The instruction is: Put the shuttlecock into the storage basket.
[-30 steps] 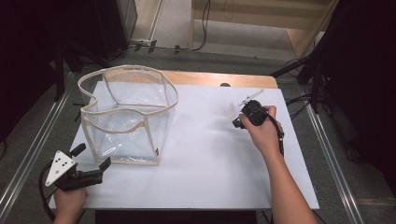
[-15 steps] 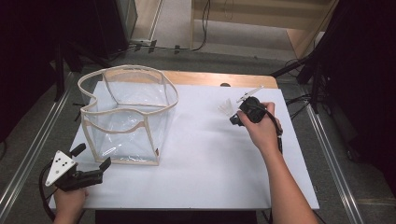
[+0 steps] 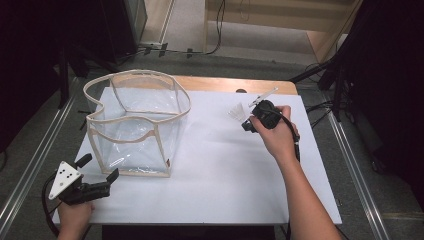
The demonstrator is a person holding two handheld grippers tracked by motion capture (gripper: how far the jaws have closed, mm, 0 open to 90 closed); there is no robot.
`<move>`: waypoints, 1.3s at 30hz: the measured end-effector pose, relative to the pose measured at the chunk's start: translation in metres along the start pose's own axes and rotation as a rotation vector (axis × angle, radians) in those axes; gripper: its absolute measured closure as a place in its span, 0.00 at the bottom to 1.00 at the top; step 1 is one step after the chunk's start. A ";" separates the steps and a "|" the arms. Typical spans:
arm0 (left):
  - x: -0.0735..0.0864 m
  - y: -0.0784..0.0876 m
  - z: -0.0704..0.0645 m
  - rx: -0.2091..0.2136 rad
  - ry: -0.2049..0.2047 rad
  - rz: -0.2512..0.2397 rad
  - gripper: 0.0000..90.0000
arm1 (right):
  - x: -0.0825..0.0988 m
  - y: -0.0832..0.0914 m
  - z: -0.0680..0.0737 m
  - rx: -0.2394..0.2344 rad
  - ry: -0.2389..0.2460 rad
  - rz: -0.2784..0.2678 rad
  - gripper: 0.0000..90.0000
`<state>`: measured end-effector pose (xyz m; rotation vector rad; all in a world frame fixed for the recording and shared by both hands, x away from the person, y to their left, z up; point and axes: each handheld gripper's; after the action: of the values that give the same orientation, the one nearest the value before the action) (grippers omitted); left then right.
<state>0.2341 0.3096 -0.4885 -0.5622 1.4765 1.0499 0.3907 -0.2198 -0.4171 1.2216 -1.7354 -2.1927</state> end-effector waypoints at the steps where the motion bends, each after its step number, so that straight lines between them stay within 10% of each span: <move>1: 0.000 0.000 0.000 0.000 0.000 0.000 0.00 | -0.001 0.001 0.001 0.000 0.003 -0.003 0.70; 39: 0.000 0.000 0.000 0.000 0.001 0.003 0.00 | -0.038 0.021 0.027 -0.048 0.066 -0.090 0.70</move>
<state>0.2344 0.3095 -0.4885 -0.5615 1.4786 1.0519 0.3916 -0.1866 -0.3779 1.3696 -1.6242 -2.2010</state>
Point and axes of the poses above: each handheld gripper's, and its own axes: y roughly backward along the jaws, x roughly out of its underside, z roughly to its left, and after that the axes turned 4 degrees about -y, right-handed
